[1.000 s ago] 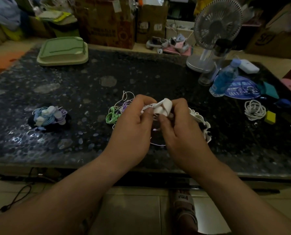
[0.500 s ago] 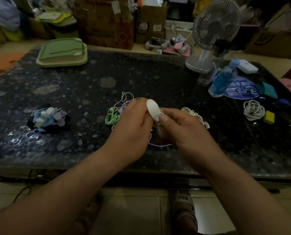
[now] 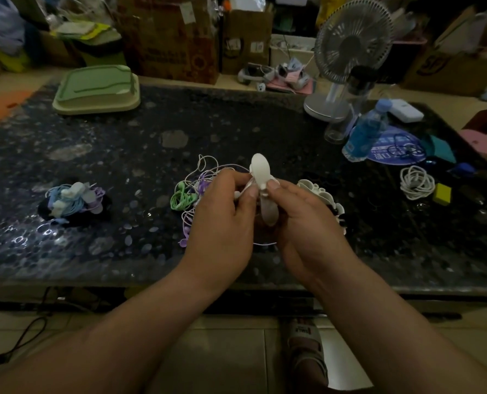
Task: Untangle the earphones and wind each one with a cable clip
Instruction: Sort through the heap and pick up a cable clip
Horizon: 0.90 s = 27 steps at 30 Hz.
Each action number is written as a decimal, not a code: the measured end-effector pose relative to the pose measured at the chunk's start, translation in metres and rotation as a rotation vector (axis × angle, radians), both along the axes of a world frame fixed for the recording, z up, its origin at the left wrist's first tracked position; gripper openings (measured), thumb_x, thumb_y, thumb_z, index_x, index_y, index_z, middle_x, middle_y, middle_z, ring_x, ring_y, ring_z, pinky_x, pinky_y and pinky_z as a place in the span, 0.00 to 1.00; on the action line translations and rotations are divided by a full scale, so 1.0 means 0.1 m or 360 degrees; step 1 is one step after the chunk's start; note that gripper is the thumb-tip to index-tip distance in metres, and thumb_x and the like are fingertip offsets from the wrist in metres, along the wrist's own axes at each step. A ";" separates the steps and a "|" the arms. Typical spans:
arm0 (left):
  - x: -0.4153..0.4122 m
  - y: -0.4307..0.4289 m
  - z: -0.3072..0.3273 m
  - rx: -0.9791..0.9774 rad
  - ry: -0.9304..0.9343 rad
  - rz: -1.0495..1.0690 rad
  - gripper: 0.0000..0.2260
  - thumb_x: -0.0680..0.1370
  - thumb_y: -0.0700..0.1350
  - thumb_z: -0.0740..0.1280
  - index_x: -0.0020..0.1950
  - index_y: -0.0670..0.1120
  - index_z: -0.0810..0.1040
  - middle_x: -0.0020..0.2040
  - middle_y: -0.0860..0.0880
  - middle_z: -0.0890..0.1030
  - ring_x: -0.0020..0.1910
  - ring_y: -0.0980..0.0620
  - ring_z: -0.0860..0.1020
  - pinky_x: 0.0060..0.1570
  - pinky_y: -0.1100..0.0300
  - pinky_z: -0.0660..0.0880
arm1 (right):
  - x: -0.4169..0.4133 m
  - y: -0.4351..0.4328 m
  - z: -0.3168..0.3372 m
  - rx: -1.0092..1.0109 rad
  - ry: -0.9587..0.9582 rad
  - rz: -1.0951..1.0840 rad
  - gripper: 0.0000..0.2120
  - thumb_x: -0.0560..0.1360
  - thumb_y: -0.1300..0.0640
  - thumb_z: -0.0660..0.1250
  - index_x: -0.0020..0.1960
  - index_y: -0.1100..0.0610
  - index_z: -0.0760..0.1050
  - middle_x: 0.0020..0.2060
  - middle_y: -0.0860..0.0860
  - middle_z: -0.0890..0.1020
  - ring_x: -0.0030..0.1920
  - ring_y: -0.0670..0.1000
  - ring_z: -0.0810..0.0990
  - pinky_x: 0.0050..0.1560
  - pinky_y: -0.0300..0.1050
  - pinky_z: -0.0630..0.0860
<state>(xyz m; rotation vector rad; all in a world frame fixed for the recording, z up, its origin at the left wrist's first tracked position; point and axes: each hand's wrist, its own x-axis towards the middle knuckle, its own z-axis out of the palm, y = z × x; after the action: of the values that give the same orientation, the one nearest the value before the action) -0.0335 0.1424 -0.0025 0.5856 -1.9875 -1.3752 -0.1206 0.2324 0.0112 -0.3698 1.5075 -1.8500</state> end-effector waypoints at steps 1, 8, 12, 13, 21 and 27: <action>0.00 -0.01 0.01 0.0054 -0.0022 -0.0015 0.06 0.86 0.47 0.63 0.59 0.48 0.79 0.49 0.52 0.84 0.48 0.55 0.84 0.48 0.50 0.82 | 0.00 0.00 0.00 0.0007 0.0003 -0.0012 0.14 0.85 0.56 0.62 0.64 0.60 0.81 0.54 0.59 0.87 0.59 0.59 0.86 0.62 0.59 0.81; -0.03 -0.07 0.10 0.0681 -0.0184 -0.0255 0.13 0.87 0.49 0.60 0.60 0.43 0.80 0.49 0.47 0.88 0.48 0.52 0.87 0.46 0.57 0.83 | -0.02 0.06 0.00 0.0311 0.0470 -0.0028 0.11 0.85 0.52 0.63 0.57 0.47 0.85 0.51 0.46 0.88 0.52 0.47 0.87 0.55 0.53 0.84; -0.06 -0.14 0.12 0.1123 -0.0065 -0.0271 0.12 0.87 0.46 0.61 0.61 0.39 0.80 0.48 0.42 0.87 0.42 0.51 0.86 0.36 0.62 0.78 | -0.02 0.04 0.00 0.0372 0.0603 -0.0006 0.13 0.86 0.53 0.61 0.64 0.43 0.82 0.55 0.42 0.87 0.55 0.44 0.86 0.59 0.53 0.83; -0.06 -0.16 0.13 0.1220 -0.0042 -0.0300 0.12 0.87 0.45 0.61 0.60 0.39 0.80 0.49 0.41 0.87 0.43 0.49 0.86 0.36 0.61 0.79 | -0.04 0.03 -0.01 0.0377 0.0620 -0.0017 0.14 0.86 0.54 0.61 0.63 0.43 0.82 0.55 0.43 0.87 0.55 0.45 0.86 0.59 0.53 0.83; -0.08 -0.26 0.13 0.1593 0.0024 -0.0427 0.13 0.87 0.45 0.60 0.61 0.37 0.78 0.49 0.42 0.85 0.42 0.50 0.85 0.34 0.61 0.78 | -0.17 0.05 0.04 0.0385 0.0422 -0.0083 0.12 0.84 0.54 0.62 0.58 0.52 0.84 0.50 0.49 0.88 0.52 0.51 0.87 0.52 0.48 0.83; -0.09 -0.29 0.17 0.1608 0.0218 -0.0272 0.18 0.87 0.45 0.59 0.40 0.41 0.75 0.44 0.39 0.84 0.40 0.47 0.86 0.37 0.56 0.83 | 0.02 0.05 -0.02 0.0238 0.0041 0.0077 0.15 0.82 0.49 0.67 0.64 0.56 0.78 0.54 0.53 0.87 0.55 0.53 0.87 0.54 0.54 0.84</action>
<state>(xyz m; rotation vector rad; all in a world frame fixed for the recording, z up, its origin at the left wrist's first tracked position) -0.0420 0.1134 0.0148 0.7157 -1.1372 -2.4364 -0.1187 0.2377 0.0089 -0.3567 1.6288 -1.6891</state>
